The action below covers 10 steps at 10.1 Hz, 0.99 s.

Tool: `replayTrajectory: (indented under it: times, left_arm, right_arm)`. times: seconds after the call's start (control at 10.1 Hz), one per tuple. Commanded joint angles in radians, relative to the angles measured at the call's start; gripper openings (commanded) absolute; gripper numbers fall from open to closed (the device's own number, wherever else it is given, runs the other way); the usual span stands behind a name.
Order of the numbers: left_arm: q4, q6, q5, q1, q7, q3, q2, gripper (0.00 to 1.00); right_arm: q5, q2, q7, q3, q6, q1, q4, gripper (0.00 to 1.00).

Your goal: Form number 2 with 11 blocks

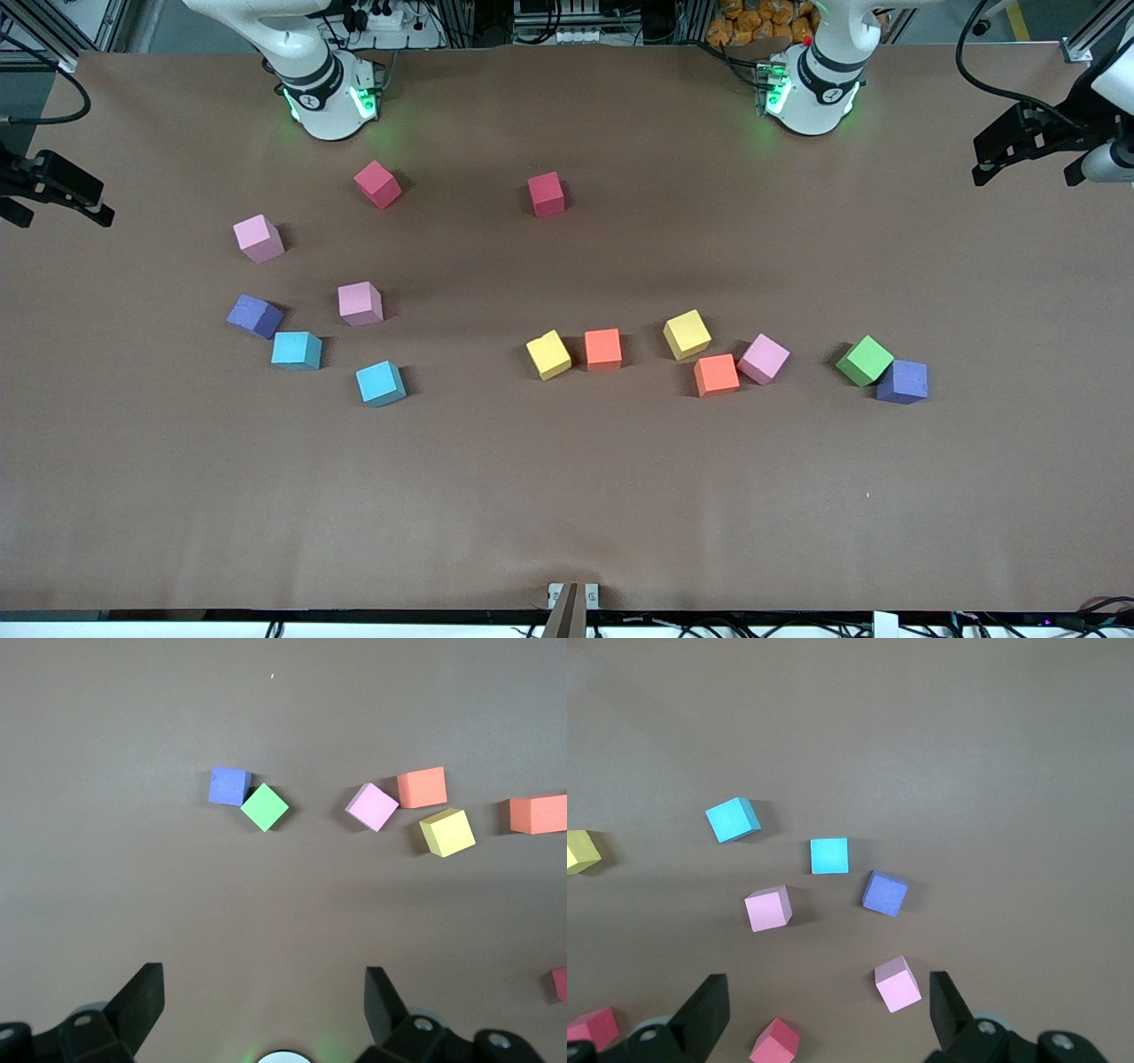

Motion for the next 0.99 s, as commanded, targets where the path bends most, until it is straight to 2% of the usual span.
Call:
replayTrajectory:
  times: [0.0,0.69,0.89]
  left_arm:
    - [0.014,-0.003,-0.021,-0.001,0.017,-0.001,0.001,1.00]
    - [0.011,-0.001,-0.071,0.000,-0.003,0.004,-0.005,1.00]
    - [0.011,0.014,-0.071,0.002,-0.005,-0.022,-0.004,1.00]
  right_arm:
    - [-0.012,-0.010,0.005,-0.005,-0.005,0.007,-0.008,1.00]
    - [-0.011,0.002,0.005,-0.004,0.001,0.007,-0.008,1.00]
    - [-0.011,0.004,0.005,-0.004,0.001,0.008,-0.008,1.00]
